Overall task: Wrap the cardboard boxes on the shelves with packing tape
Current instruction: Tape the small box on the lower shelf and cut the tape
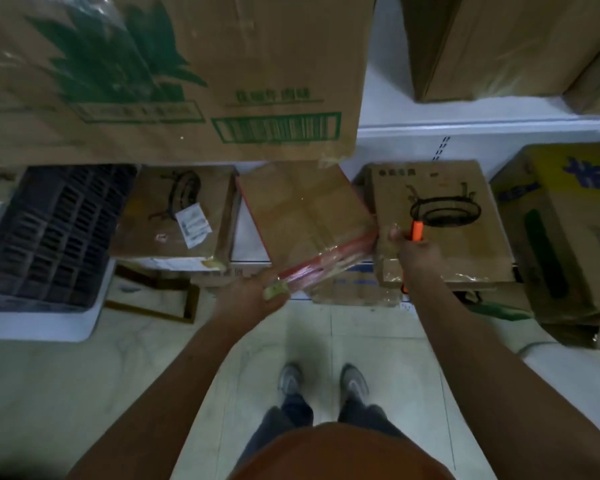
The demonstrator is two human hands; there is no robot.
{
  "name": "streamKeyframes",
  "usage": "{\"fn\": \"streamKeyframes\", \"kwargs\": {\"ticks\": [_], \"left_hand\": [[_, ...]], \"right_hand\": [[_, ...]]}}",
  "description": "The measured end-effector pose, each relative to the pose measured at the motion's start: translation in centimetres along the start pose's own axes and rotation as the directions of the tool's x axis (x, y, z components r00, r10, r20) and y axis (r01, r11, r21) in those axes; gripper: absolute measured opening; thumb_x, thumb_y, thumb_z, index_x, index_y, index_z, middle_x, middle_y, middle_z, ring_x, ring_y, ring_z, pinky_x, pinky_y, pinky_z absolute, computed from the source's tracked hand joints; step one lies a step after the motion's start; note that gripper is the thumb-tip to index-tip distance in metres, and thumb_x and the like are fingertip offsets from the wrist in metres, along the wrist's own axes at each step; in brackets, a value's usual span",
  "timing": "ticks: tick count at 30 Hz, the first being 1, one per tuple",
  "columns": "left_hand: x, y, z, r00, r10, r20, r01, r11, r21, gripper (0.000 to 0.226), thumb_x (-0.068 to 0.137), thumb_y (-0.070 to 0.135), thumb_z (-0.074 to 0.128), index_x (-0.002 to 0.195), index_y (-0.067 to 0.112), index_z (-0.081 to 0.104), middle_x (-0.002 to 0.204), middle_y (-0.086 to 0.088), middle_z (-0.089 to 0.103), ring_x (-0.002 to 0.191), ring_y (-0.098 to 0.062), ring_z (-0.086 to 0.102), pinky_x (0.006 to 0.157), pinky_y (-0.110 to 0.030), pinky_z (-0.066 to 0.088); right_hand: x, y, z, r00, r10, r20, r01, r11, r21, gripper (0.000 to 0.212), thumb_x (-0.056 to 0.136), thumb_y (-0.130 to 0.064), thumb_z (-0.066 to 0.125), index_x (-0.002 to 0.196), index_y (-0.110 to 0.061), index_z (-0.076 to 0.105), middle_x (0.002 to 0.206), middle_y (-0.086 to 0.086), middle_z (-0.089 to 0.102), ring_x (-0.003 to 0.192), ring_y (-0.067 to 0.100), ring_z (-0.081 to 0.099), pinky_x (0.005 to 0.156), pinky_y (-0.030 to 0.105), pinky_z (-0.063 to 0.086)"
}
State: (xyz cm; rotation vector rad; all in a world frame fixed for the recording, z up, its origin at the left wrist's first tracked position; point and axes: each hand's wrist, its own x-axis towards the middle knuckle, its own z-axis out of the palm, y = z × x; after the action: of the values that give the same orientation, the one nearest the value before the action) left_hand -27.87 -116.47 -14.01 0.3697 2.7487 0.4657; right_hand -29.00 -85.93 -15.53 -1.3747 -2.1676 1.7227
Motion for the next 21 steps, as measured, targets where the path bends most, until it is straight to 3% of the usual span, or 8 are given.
{"fn": "streamKeyframes", "kwargs": {"ticks": [4, 6, 9, 11, 13, 17, 19, 21], "left_hand": [[1.1, -1.5, 2.2, 0.980, -0.197, 0.029, 0.197, 0.980, -0.002, 0.084, 0.074, 0.080, 0.036, 0.134, 0.025, 0.057, 0.117, -0.006, 0.068, 0.101, -0.028, 0.066, 0.086, -0.039, 0.053], [2.1, -1.7, 2.8, 0.967, -0.252, 0.034, 0.252, 0.968, 0.021, 0.072, 0.085, 0.071, 0.043, 0.135, 0.020, 0.056, 0.117, -0.010, 0.068, 0.104, -0.032, 0.065, 0.089, -0.042, 0.052], [3.7, -1.6, 3.8, 0.963, -0.265, -0.042, 0.267, 0.961, 0.069, 0.053, 0.092, 0.058, 0.055, 0.127, 0.018, 0.059, 0.110, -0.013, 0.070, 0.098, -0.035, 0.066, 0.083, -0.041, 0.053], [4.5, -1.3, 4.5, 0.959, -0.268, -0.091, 0.280, 0.944, 0.173, 0.049, 0.091, 0.060, 0.055, 0.114, 0.016, 0.062, 0.100, -0.013, 0.071, 0.090, -0.033, 0.069, 0.073, -0.038, 0.053], [5.2, -0.9, 5.0, 0.950, -0.300, -0.088, 0.312, 0.921, 0.235, 0.050, 0.091, 0.062, 0.054, 0.109, 0.016, 0.061, 0.097, -0.012, 0.071, 0.089, -0.031, 0.069, 0.069, -0.036, 0.052], [6.2, -1.4, 5.6, 0.953, -0.295, -0.069, 0.302, 0.908, 0.289, 0.053, 0.093, 0.063, 0.049, 0.112, 0.015, 0.060, 0.100, -0.011, 0.070, 0.091, -0.030, 0.069, 0.071, -0.035, 0.054], [6.6, -1.7, 5.9, 0.964, -0.256, -0.068, 0.265, 0.912, 0.315, 0.052, 0.095, 0.062, 0.045, 0.116, 0.018, 0.060, 0.102, -0.010, 0.070, 0.091, -0.029, 0.069, 0.067, -0.032, 0.048], [7.0, -1.8, 5.8, 0.976, -0.210, -0.060, 0.218, 0.919, 0.329, 0.050, 0.096, 0.061, 0.043, 0.118, 0.019, 0.060, 0.099, -0.009, 0.071, 0.087, -0.028, 0.069, 0.061, -0.028, 0.042]], "right_hand": [[1.4, 0.4, 2.0, 0.999, -0.034, 0.013, 0.034, 0.999, -0.014, 0.022, 0.086, -0.031, 0.075, 0.080, -0.012, 0.066, 0.060, -0.001, 0.054, 0.052, 0.010, 0.051, 0.046, 0.019, 0.040], [2.0, 0.7, 2.8, 1.000, -0.029, 0.010, 0.029, 0.999, 0.012, 0.022, 0.086, -0.027, 0.075, 0.076, -0.011, 0.064, 0.057, -0.003, 0.052, 0.040, -0.001, 0.049, 0.043, 0.013, 0.037], [3.0, 0.7, 3.8, 0.998, -0.042, -0.036, 0.044, 0.997, 0.055, 0.030, 0.087, -0.024, 0.073, 0.064, -0.017, 0.056, 0.048, -0.008, 0.050, 0.034, -0.009, 0.045, 0.037, 0.007, 0.031], [3.3, 0.8, 4.4, 0.998, -0.033, -0.061, 0.038, 0.996, 0.083, 0.020, 0.088, -0.024, 0.072, 0.073, -0.018, 0.061, 0.058, -0.011, 0.054, 0.041, -0.011, 0.050, 0.041, 0.005, 0.034], [3.7, 1.2, 5.0, 0.995, -0.005, -0.097, 0.016, 0.993, 0.116, 0.015, 0.089, -0.026, 0.071, 0.076, -0.022, 0.064, 0.065, -0.013, 0.058, 0.050, -0.007, 0.055, 0.051, 0.012, 0.041], [4.5, 2.1, 5.5, 0.995, 0.089, -0.044, -0.079, 0.978, 0.193, 0.022, 0.090, -0.024, 0.071, 0.071, -0.027, 0.059, 0.069, -0.012, 0.062, 0.058, -0.004, 0.058, 0.051, 0.013, 0.045], [5.1, 2.3, 5.6, 0.994, 0.105, -0.042, -0.093, 0.970, 0.224, 0.022, 0.090, -0.023, 0.071, 0.071, -0.025, 0.060, 0.068, -0.010, 0.062, 0.053, -0.004, 0.058, 0.046, 0.011, 0.043], [5.8, 2.5, 5.5, 0.993, 0.106, -0.052, -0.091, 0.967, 0.240, 0.021, 0.090, -0.022, 0.071, 0.072, -0.023, 0.062, 0.069, -0.008, 0.064, 0.055, -0.002, 0.060, 0.050, 0.012, 0.046]]}}
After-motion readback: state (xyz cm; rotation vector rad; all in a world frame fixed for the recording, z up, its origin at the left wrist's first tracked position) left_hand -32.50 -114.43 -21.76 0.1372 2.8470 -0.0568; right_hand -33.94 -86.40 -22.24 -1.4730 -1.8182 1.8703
